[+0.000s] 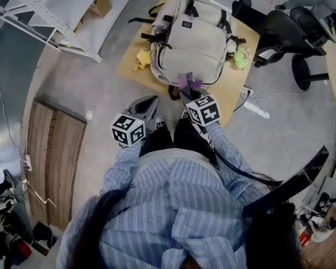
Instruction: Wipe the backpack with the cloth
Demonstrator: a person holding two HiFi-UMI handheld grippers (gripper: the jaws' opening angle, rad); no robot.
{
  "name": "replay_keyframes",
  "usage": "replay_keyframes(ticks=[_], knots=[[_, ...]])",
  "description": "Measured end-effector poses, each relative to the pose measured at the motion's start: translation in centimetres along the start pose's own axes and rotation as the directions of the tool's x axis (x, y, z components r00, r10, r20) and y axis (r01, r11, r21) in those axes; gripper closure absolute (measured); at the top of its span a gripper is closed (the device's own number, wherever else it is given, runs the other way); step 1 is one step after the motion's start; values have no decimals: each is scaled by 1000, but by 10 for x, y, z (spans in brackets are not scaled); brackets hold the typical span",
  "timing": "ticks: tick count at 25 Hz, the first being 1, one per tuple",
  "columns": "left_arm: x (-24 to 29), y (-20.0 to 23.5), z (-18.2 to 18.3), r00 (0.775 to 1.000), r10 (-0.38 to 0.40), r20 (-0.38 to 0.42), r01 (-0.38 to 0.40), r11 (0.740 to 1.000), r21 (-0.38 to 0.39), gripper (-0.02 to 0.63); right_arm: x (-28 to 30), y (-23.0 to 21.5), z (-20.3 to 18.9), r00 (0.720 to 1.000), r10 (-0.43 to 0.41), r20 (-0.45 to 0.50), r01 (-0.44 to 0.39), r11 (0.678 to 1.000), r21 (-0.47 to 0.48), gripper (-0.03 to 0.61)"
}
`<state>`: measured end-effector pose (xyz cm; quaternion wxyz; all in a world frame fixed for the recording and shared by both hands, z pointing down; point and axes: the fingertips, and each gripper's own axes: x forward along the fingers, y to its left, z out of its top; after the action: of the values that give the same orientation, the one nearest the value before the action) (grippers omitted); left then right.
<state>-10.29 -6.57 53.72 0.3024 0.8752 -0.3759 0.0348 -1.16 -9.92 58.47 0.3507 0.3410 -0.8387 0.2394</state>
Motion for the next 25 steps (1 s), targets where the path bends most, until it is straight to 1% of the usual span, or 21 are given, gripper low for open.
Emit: replay_keyframes(ticks=[3,8,14,19,25], knots=[[-8,10,1,1000,25,12,-25,1000,-16,607,15,15,13,999,48,-11,-48,998,-40,537],[-22,26,3,998,63,31,-62,997,-38,607,43,38,30,993,102,-58,-108,987,-118,537],[-43,47,0,990,129,58,-125,989,-79,607,74,60,46,982,149,-113,-169,967,-192,537],[-59,62,-4,981,181,73,-172,978,-116,607,86,80,66,972,205,-117,-228,944,-239,537],[-63,68,0,976,198,96,-186,975,-124,607,97,82,77,965,207,-164,-249,918,-310,537]])
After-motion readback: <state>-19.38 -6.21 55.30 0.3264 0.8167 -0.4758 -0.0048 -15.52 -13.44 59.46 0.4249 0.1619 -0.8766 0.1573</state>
